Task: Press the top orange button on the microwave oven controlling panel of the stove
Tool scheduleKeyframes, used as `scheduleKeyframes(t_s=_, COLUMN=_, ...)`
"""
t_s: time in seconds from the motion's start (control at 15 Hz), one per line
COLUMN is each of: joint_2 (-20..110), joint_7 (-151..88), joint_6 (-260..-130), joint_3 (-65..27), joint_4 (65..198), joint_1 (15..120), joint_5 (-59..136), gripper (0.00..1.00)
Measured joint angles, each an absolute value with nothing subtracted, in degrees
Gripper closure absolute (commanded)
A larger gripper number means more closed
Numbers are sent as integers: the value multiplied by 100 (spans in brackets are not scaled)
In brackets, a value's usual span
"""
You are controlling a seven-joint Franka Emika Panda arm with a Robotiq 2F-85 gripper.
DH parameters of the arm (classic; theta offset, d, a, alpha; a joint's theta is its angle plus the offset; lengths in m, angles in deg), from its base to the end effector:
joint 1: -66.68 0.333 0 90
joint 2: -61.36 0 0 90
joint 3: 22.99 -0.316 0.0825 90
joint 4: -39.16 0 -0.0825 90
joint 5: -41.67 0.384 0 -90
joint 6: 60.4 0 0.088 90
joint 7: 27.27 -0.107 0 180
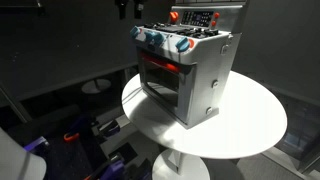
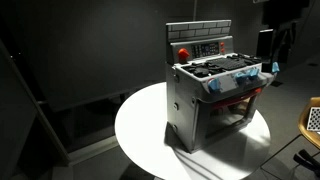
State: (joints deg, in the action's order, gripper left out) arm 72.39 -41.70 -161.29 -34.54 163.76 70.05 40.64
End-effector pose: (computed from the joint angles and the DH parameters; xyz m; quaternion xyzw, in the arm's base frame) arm 0.4522 0.1219 0.4555 0.9933 0.0030 -0.1018 0.0550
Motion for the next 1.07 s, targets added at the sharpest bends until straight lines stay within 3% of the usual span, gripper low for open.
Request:
scheduleKeyframes(t_s=0.6, joint_2=7233, joint_7=-4171, joint_6=-16222, joint_3=-3383, joint_4=16309, joint_1=7022, joint_5=4064, gripper=0)
scheduleKeyframes(t_s=1.07, joint_2=6952, joint_7=-4464, joint_6=-17047, joint_3=-3064, joint_4=15809, joint_1=6907, joint_5=3749, gripper=0)
